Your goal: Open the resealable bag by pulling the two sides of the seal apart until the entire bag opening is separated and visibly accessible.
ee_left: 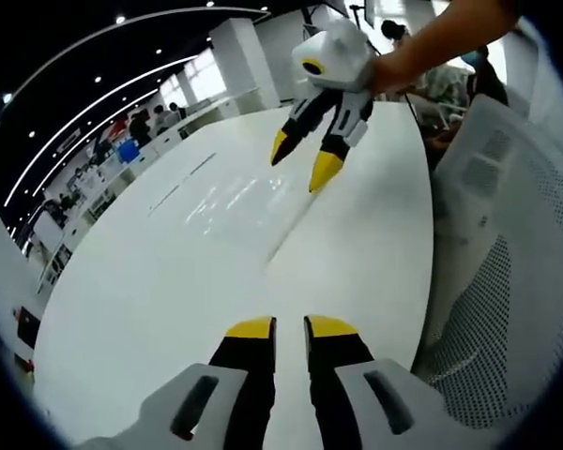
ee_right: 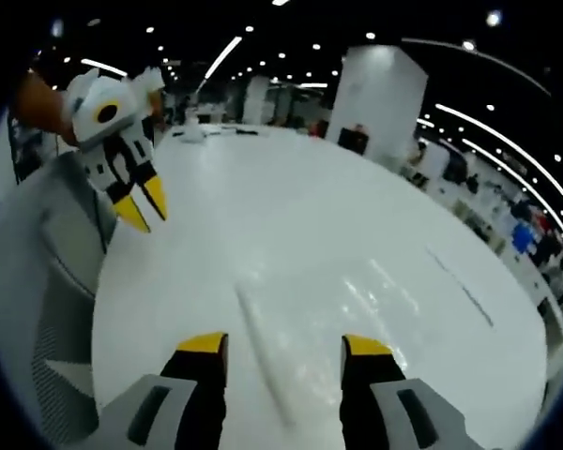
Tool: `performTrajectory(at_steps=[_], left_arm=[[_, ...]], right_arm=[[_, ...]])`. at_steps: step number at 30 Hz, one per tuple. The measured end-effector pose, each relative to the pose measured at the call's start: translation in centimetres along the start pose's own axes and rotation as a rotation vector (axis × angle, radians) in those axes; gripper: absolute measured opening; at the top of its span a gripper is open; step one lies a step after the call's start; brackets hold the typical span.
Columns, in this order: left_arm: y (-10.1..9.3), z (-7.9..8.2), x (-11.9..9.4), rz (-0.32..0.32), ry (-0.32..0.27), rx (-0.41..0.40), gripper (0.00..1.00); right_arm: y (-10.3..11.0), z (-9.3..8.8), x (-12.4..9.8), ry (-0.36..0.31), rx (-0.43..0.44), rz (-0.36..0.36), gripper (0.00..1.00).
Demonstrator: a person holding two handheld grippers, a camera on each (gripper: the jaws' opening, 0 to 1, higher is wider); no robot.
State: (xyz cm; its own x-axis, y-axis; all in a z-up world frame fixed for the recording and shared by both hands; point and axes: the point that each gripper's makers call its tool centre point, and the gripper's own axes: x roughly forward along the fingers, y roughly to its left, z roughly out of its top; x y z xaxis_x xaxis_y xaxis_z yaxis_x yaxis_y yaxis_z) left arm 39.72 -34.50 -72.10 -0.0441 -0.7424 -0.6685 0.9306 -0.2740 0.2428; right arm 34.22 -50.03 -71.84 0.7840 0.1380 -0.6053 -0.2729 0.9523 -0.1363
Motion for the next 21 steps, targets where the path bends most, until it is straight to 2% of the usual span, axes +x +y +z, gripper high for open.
performTrajectory(at_steps=[2, 4, 11, 15, 20, 21], left_arm=[[0.2, 0.0, -0.2, 0.012, -0.003, -0.007, 0.17], [0.2, -0.2, -0.2, 0.019, 0.001, -0.018, 0.24], [0.1, -0.7, -0.2, 0.037, 0.019, -0.034, 0.42], [0.2, -0.6, 0.1, 0.044, 0.032, -0.089, 0.59], [0.4, -0.6, 0.2, 0.051, 0.038, -0.143, 0.67], [0.4, -0.6, 0.2, 0.052, 0.034, -0.173, 0.71]], right_arm=[[0.1, 0.0, -0.5, -0.012, 0.063, -0.012, 0.59], [0.4, 0.0, -0.9, -0.024, 0.072, -0.015, 0.64], [1.7, -0.5, -2.3, -0.031, 0.08, -0.028, 0.65], [2.1, -0.5, -3.0, -0.047, 0.14, -0.048, 0.71], [2.5, -1.0, -3.7, -0.053, 0.198, -0.071, 0.76], [2.6, -1.1, -4.0, -0.055, 0.233, -0.082, 0.77]])
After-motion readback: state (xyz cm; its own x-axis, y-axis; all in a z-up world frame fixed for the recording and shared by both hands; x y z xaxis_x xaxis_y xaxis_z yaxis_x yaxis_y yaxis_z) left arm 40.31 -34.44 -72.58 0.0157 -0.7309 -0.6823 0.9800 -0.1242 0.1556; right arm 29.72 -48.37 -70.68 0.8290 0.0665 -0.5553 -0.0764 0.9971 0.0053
